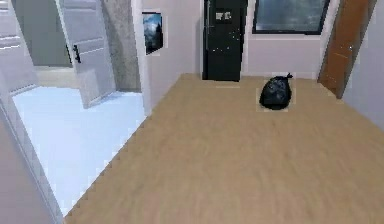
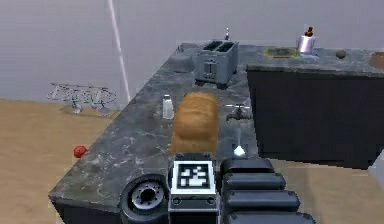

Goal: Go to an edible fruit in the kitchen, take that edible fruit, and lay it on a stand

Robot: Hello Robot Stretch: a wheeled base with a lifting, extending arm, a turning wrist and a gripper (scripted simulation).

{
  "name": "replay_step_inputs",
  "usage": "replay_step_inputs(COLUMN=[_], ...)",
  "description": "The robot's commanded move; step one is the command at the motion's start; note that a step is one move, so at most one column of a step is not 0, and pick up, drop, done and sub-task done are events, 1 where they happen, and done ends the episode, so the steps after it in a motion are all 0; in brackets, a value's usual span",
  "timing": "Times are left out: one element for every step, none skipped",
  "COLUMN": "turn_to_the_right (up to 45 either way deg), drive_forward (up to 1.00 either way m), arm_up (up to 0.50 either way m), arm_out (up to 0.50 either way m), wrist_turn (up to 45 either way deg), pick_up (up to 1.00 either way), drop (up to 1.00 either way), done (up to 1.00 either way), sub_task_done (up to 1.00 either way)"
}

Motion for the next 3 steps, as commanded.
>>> replay_step_inputs(turn_to_the_right=[-45.0, -33.0, 0.0], drive_forward=[0.00, 0.00, 0.25], arm_up=[0.00, 0.00, 0.00], arm_out=[0.00, 0.00, 0.00], wrist_turn=[0.0, 0.0, 0.0], pick_up=[0.00, 0.00, 0.00], drop=[0.00, 0.00, 0.00], done=[0.00, 0.00, 0.00], sub_task_done=[0.00, 0.00, 0.00])
